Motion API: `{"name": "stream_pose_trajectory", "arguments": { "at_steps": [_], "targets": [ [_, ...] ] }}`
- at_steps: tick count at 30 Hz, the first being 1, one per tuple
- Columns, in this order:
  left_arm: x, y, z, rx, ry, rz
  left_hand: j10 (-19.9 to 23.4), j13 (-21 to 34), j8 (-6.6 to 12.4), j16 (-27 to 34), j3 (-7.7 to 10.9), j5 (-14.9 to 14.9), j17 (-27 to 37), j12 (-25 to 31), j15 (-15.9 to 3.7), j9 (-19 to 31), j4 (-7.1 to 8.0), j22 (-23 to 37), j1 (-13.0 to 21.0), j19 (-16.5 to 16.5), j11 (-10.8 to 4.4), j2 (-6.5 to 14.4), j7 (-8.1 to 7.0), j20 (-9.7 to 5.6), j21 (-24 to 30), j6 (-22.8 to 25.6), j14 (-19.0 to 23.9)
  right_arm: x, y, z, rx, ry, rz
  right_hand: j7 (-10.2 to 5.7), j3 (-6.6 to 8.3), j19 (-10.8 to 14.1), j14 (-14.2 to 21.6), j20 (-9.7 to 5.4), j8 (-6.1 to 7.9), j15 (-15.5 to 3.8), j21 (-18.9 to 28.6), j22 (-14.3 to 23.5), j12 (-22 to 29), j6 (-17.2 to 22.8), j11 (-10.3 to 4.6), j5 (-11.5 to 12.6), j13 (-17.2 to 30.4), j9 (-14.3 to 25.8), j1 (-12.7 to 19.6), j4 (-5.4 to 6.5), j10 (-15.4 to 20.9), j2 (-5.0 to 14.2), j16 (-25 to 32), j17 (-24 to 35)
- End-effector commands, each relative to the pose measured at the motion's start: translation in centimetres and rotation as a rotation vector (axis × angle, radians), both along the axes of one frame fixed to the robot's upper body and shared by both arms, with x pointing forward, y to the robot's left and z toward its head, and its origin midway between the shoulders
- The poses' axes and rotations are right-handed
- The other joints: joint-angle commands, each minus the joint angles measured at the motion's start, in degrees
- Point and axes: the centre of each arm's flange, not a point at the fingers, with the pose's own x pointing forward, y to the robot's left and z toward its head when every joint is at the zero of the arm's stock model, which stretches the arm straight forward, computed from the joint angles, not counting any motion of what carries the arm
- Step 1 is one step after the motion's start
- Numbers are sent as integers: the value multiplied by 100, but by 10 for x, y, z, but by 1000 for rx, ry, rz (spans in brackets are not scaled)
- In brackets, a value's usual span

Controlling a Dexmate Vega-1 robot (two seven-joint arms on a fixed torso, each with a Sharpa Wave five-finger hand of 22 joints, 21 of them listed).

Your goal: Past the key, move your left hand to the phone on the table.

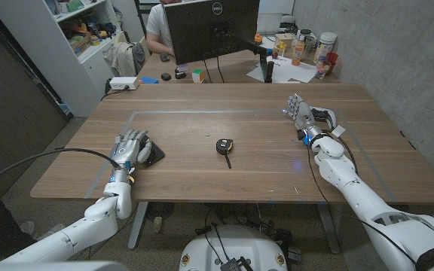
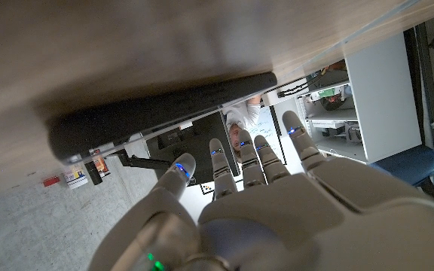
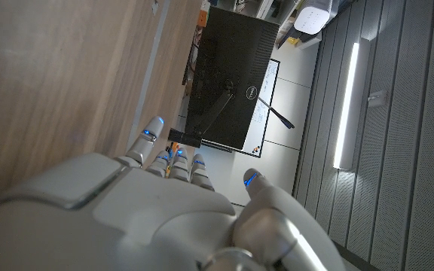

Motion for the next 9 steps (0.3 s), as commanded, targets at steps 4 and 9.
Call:
{"name": "stream_pose_trajectory", "arguments": {
  "at_steps": [4,9],
  "targets": [
    [-1,-2,5,-2,-16,-14,18,17,17,5,31,25,23,33,-53,24,40,7,-34,33,10,90,-16,18,-31,41,-40,2,-1,0,-1,-1,2,9,-10,-413,-8,-147,36,49,-26,23,21,17,13,45,24,16,-41,4,12,565,-6,6],
    [-2,-2,4,-5,-17,-13,19,17,16,6,32,24,30,33,-50,24,56,5,-44,31,2,105,-20,18,-40,41,-45,2,-2,-1,2,2,2,11,-16,-409,-6,-146,34,47,-32,23,21,15,12,46,24,16,-42,4,15,566,-6,6]
  ]
}}
